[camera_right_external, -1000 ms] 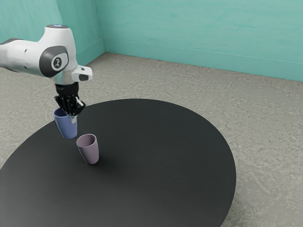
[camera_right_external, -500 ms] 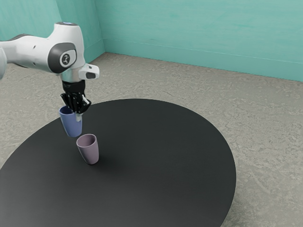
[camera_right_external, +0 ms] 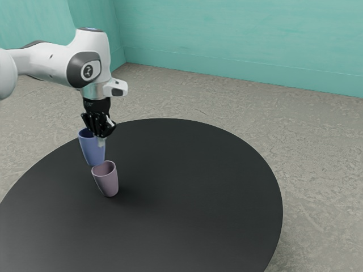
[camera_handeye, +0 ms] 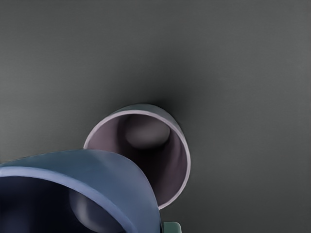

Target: Place the right cup onto the left cup

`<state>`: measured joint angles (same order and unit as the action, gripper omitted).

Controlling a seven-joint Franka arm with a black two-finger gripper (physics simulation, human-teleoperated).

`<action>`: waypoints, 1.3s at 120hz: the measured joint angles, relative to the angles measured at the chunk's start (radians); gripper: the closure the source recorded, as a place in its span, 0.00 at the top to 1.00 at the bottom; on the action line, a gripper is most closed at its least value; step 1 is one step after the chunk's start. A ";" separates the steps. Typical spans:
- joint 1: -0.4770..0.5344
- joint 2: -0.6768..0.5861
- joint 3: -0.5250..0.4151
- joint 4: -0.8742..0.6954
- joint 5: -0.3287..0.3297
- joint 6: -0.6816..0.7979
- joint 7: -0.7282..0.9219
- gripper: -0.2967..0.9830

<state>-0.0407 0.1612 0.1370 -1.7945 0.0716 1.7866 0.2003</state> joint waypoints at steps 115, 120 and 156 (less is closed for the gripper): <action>0.002 0.079 -0.035 0.044 -0.004 -0.012 -0.004 0.16; 0.002 0.081 -0.036 0.044 -0.004 -0.011 -0.004 0.16; 0.002 0.094 -0.036 0.044 -0.005 -0.009 -0.006 0.16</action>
<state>-0.0383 0.2555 0.1010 -1.7507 0.0669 1.7776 0.1945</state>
